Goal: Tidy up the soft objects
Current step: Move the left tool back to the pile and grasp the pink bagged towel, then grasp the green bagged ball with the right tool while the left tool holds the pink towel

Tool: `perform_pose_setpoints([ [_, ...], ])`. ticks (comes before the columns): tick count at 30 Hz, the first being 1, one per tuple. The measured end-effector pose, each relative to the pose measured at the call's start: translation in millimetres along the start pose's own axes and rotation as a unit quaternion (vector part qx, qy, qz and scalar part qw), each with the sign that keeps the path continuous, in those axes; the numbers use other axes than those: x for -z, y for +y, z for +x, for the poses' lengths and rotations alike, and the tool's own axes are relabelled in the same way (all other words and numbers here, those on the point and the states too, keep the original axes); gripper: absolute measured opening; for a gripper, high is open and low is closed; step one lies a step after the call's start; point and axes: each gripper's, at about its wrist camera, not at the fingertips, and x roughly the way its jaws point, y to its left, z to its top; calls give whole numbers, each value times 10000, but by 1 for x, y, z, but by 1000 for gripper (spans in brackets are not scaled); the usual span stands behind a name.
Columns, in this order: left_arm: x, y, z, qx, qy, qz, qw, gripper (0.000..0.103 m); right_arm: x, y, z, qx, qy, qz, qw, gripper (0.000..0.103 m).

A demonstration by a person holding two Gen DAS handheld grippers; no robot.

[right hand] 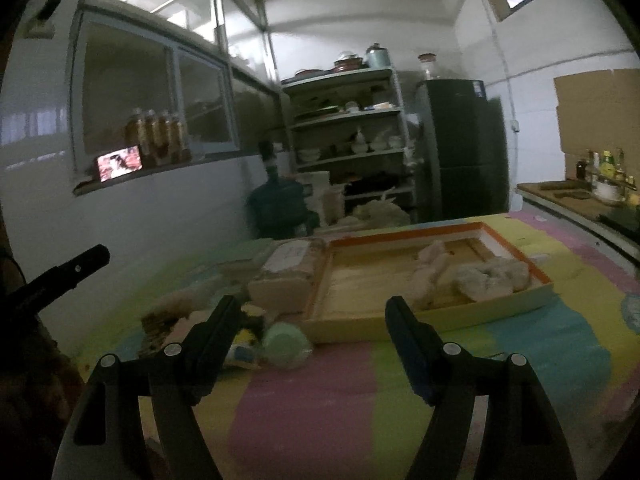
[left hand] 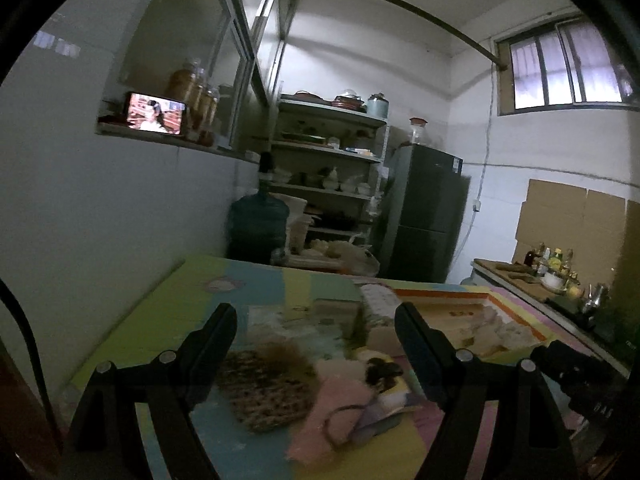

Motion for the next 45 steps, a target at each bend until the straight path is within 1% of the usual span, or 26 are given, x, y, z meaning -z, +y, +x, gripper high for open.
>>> perform_pose_setpoints([
  [3,5,7,-2,102,23,72,9999,81,1,9,1,-59,35,-68,10000,76],
  [6,14,9,-1,399,129,219,9989,81,3,16,2,-99,56,-112,9999,76],
  [8,23,6,4,620,288,388,9969,81,4,21,4,-117,91,-139,9998,76],
  [11,35,1,12,888,495,515,9935,81,8,24,7,-144,159,-167,9996,76],
  [14,48,-2,22,1039,666,638,9903,81,12,27,12,-173,261,-184,9993,76],
  [17,62,0,34,1175,892,573,9874,81,15,28,17,-182,351,-202,9990,76],
  [19,68,4,43,1253,1059,479,9853,77,16,29,20,-185,393,-209,9988,76],
  [21,76,8,53,1331,1265,360,9823,70,18,30,24,-199,435,-203,9986,76],
  [23,83,10,63,1370,1448,292,9795,66,19,30,27,-203,481,-193,9984,76],
  [25,88,10,68,1421,1544,287,9773,61,20,30,30,-211,524,-190,9982,76],
  [27,93,8,70,1457,1570,340,9762,53,21,31,34,-206,570,-191,9980,76],
  [28,94,7,71,1463,1573,386,9759,50,22,31,35,-207,586,-192,9979,76],
  [30,97,4,72,1464,1572,493,9754,38,24,32,39,-207,628,-192,9976,76],
  [33,99,4,70,1485,1491,533,9762,37,26,32,42,-219,672,-192,9973,76],
  [37,98,8,66,1522,1385,440,9776,35,28,33,47,-230,721,-199,9969,76],
  [45,79,15,47,1522,996,272,9829,35,31,29,62,-244,868,-111,9959,76],
])
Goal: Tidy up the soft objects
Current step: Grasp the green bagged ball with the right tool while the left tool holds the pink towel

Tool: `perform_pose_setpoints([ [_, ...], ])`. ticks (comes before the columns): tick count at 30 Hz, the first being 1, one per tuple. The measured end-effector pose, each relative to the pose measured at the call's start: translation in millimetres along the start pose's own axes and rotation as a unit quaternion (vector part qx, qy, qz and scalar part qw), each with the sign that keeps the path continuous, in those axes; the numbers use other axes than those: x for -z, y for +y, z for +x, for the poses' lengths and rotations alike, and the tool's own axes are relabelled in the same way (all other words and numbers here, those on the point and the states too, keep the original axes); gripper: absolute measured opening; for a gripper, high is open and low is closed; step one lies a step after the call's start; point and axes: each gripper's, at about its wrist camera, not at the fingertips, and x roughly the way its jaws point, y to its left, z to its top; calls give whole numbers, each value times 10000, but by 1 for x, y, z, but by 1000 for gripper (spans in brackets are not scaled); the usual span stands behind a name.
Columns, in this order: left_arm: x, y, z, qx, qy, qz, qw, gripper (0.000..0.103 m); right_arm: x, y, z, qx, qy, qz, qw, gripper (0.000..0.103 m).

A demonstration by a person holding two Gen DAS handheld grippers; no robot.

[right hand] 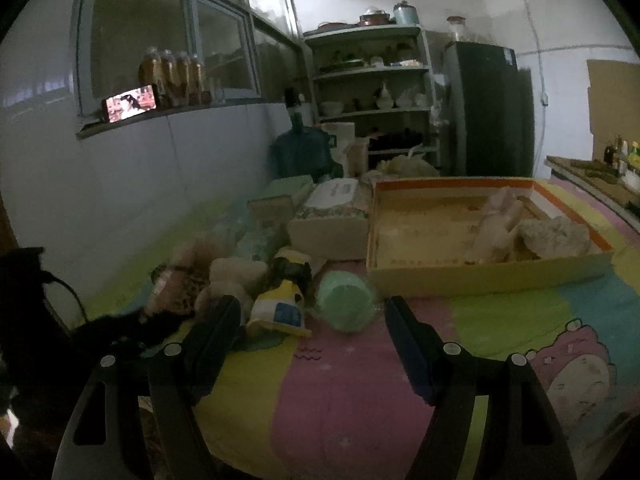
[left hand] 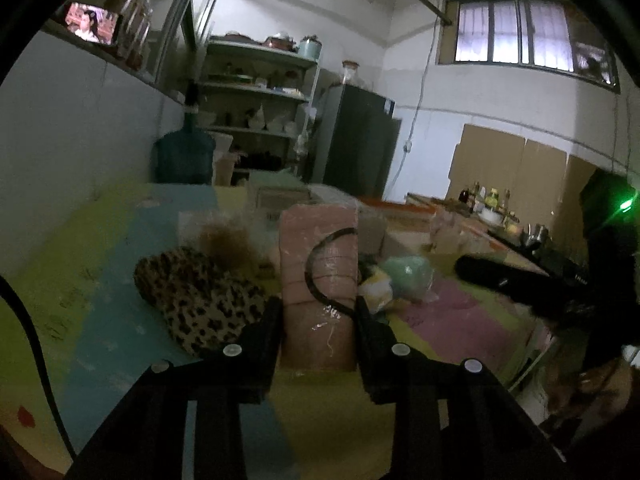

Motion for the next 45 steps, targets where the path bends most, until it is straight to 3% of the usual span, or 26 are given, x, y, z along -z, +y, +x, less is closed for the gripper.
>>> perform_pose_setpoints([
  [5,-5,-4,-9,39,-143,11,9999,35,-3,-16,22,163,201,204,9995,76],
  [16,-5,-3,-4,66,-49,-1,10000,35,-5,-24,67,-4,695,238,9973,76],
  [17,-5,-2,-3,55,-31,-9,10000,35,-6,-24,69,-50,714,236,9972,75],
  [18,-5,-2,-2,50,-17,-13,10000,35,-6,-25,70,-81,725,244,9970,61],
  [19,-6,-2,-2,44,5,-21,10000,35,-6,-25,70,-60,722,242,9971,51],
  [22,-5,-1,2,38,74,-67,9999,35,-6,-25,68,-81,698,223,9973,48],
  [32,-8,-6,3,46,71,-49,10000,35,-7,-25,56,-232,602,287,9975,47],
  [45,-14,-16,1,96,7,-1,10000,35,-20,-22,21,-351,177,232,9990,47],
])
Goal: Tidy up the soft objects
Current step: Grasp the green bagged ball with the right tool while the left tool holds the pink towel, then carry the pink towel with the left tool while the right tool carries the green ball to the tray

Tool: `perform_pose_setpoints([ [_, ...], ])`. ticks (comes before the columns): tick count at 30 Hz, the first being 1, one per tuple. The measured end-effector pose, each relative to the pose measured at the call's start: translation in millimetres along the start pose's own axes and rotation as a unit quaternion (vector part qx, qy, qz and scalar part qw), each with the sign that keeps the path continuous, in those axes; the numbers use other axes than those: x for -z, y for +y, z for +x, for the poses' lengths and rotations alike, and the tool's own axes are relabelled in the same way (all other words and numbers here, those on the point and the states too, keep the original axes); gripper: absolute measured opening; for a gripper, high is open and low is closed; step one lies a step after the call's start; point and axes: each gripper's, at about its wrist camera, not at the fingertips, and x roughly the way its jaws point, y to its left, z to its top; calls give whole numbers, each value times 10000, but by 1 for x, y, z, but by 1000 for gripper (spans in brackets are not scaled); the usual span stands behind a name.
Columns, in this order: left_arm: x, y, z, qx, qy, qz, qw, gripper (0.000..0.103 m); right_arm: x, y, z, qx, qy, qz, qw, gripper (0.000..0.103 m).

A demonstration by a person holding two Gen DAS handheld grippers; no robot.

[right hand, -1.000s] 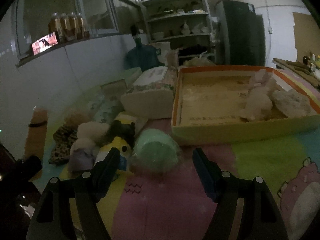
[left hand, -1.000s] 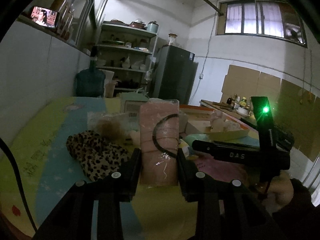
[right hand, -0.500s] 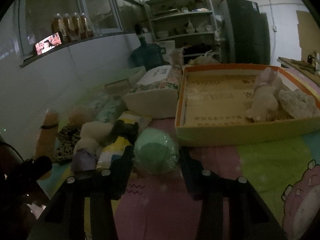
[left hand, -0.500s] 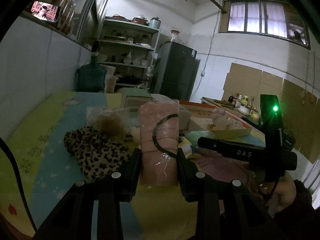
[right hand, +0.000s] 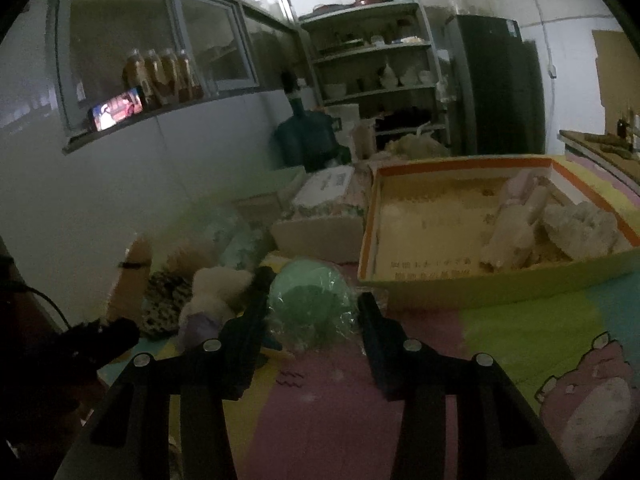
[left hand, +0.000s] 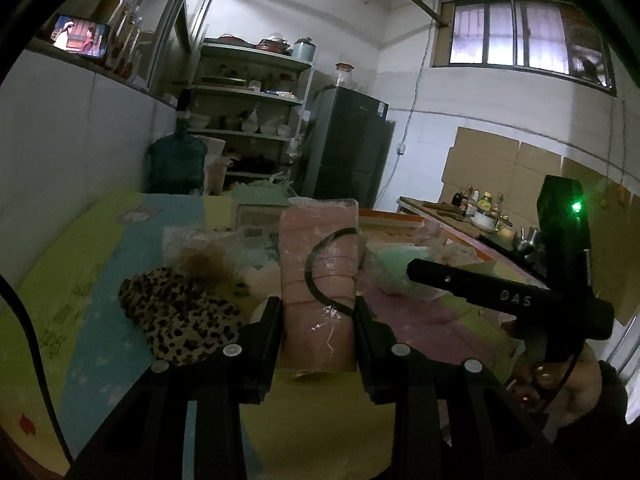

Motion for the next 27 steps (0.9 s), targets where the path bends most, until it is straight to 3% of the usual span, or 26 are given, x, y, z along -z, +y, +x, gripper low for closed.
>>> perform_pose_setpoints([
  [12,-21,-22,7,60,-59,166,9998,35,-14,-4,-34,113,-423,-106,9990,47],
  [27,-54,-64,32,-49,-120,439,9989,35,-32,-36,-74,493,-862,-68,9950,47],
])
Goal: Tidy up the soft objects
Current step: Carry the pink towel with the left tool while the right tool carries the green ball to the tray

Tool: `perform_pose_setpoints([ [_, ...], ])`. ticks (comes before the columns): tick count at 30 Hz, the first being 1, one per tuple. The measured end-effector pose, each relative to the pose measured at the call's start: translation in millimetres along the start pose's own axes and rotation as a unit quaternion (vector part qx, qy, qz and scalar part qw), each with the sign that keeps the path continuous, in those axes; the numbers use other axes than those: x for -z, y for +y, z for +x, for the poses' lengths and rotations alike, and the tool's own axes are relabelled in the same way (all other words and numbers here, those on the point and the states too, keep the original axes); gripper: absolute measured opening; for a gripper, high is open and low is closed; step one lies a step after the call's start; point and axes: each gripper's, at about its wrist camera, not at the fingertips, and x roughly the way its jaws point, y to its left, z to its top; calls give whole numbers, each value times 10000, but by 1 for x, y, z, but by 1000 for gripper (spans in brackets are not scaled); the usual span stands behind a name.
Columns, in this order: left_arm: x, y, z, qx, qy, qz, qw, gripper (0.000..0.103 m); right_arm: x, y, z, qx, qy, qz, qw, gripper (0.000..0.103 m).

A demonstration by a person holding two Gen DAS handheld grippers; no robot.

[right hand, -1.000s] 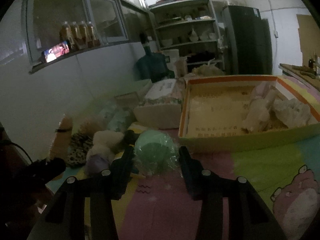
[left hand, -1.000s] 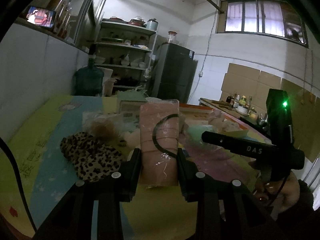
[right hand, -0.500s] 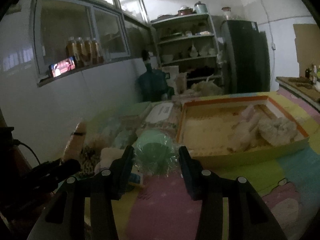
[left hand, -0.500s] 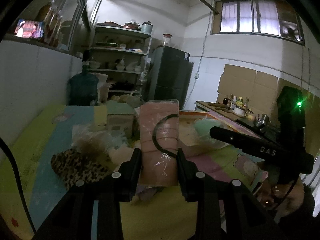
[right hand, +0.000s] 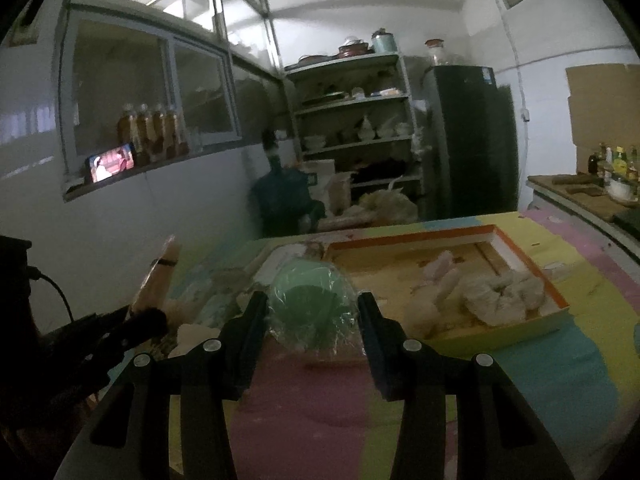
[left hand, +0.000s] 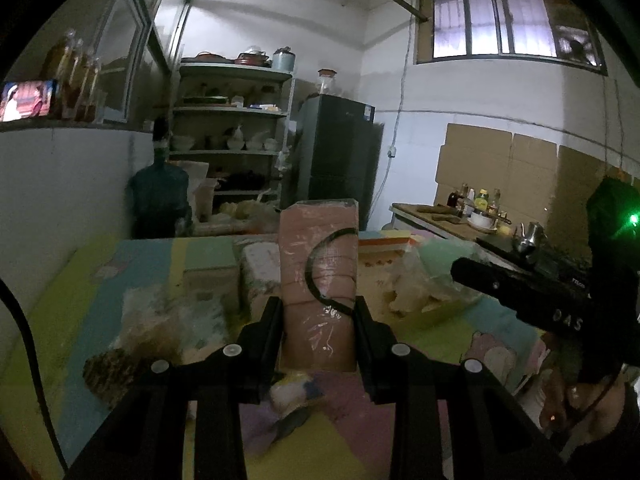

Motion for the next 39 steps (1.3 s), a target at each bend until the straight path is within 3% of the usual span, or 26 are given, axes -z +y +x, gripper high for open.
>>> perform_pose_setpoints([
  [20,-45,-61,49,322,-24,226,9992,35,-24,-52,-18,382,-392,116,9984,47],
  [39,-83,-76,110,56,214,-45,9997,35,-79,-117,-4,452,-430,278,9977,47],
])
